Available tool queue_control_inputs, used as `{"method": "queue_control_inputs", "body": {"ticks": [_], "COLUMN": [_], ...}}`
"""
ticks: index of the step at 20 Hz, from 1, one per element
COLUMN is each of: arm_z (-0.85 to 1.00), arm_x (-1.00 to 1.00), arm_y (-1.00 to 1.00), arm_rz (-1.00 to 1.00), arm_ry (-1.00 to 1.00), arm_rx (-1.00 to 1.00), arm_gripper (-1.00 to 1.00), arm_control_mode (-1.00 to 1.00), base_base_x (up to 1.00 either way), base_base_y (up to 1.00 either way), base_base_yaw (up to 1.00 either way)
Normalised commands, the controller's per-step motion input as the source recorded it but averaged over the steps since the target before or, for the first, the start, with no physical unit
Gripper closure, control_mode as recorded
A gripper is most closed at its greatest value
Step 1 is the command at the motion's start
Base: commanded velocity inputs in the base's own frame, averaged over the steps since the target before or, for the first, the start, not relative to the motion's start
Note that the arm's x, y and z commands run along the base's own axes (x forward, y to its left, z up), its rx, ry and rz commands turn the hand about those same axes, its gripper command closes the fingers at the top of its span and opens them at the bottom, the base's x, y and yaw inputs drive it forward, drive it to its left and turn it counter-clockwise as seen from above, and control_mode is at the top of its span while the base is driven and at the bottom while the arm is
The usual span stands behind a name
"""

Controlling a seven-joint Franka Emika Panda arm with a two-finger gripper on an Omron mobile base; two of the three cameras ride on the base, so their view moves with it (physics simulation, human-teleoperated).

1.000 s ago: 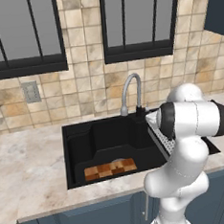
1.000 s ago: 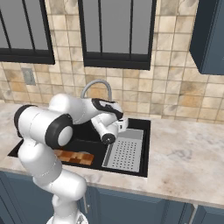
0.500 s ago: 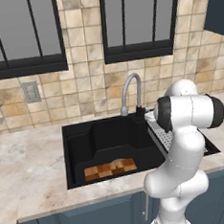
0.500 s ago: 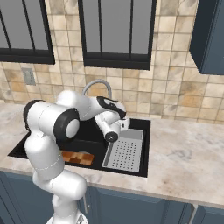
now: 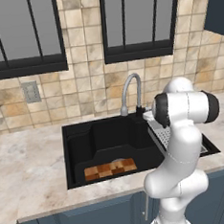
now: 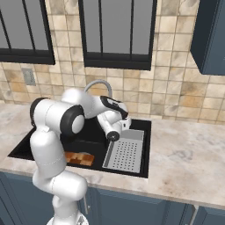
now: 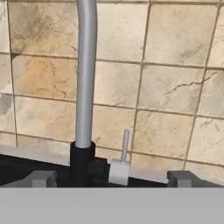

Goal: Turn on the sink faucet with hot water and rinse the cutting board for ten seconds, then turn off the faucet. Push the cutting board to reach the water if necessary.

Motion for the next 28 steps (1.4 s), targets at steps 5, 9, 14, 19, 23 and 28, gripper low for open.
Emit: {"method": "queue_control_inputs", "body": {"ticks": [5, 9, 14, 19, 23, 28], "arm_z": [-0.05, -0.05, -0.05, -0.01, -0.02, -0.01], "arm_x": [0.23, 0.22, 0.18, 0.17, 0.08, 0.08], "arm_y": [0.0, 0.0, 0.0, 0.0, 0.0, 0.0], "arm_rz": [0.0, 0.0, 0.0, 0.0, 0.0, 0.0], "arm_ry": [0.0, 0.0, 0.0, 0.0, 0.0, 0.0], "arm_rx": [0.0, 0.0, 0.0, 0.02, 0.04, 0.04], "arm_gripper": [-1.0, -1.0, -1.0, -1.0, -1.0, -1.0], "arm_control_mode": [-1.0, -1.0, -1.0, -1.0, -1.0, -1.0], "base_base_x": [0.0, 0.0, 0.0, 0.0, 0.0, 0.0], "base_base_y": [0.0, 0.0, 0.0, 0.0, 0.0, 0.0], "base_base_yaw": [0.0, 0.0, 0.0, 0.0, 0.0, 0.0]}}
